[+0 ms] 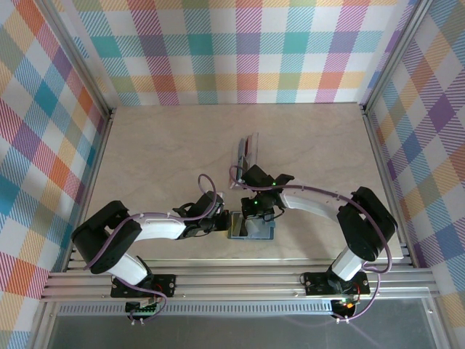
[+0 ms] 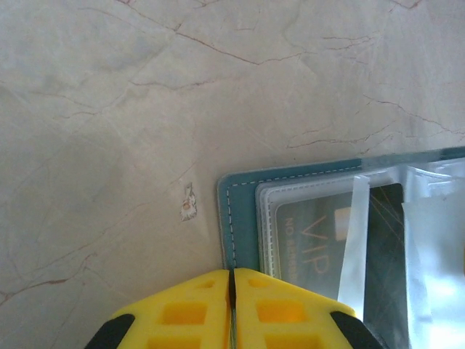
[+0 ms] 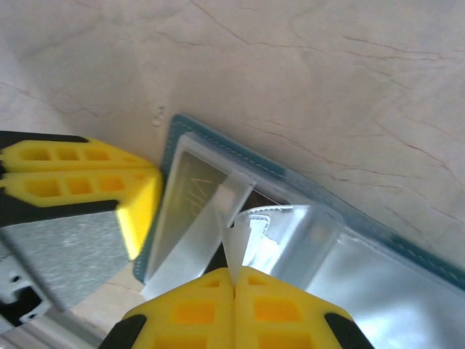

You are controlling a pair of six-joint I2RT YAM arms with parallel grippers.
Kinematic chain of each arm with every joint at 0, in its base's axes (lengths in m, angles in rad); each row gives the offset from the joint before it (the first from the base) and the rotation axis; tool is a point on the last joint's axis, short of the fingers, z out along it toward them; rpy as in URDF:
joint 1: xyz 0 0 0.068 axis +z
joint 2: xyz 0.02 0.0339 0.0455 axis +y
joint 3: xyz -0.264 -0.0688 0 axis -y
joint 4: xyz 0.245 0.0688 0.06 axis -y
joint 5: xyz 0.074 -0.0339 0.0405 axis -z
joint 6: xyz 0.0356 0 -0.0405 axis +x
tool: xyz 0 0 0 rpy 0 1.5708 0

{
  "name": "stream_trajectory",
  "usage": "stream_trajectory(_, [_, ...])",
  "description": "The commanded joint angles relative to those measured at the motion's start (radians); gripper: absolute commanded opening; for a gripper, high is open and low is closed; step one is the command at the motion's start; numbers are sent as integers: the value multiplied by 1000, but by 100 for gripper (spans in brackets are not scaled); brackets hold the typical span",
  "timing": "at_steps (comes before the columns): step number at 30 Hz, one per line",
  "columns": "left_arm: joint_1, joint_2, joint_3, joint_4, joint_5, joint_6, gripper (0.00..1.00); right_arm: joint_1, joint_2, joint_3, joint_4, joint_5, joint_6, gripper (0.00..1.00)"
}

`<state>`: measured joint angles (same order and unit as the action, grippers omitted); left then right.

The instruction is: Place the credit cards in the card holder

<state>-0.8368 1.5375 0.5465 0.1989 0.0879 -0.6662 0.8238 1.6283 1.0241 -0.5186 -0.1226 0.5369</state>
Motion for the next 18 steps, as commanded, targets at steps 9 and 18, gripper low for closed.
stream_trajectory(9, [-17,71,-10,-23,7,-18,10,14,66,50,77,-124,9,7])
stream_trajectory(18, [-15,58,-13,-30,0,-18,10,21,32,18,110,-175,29,29])
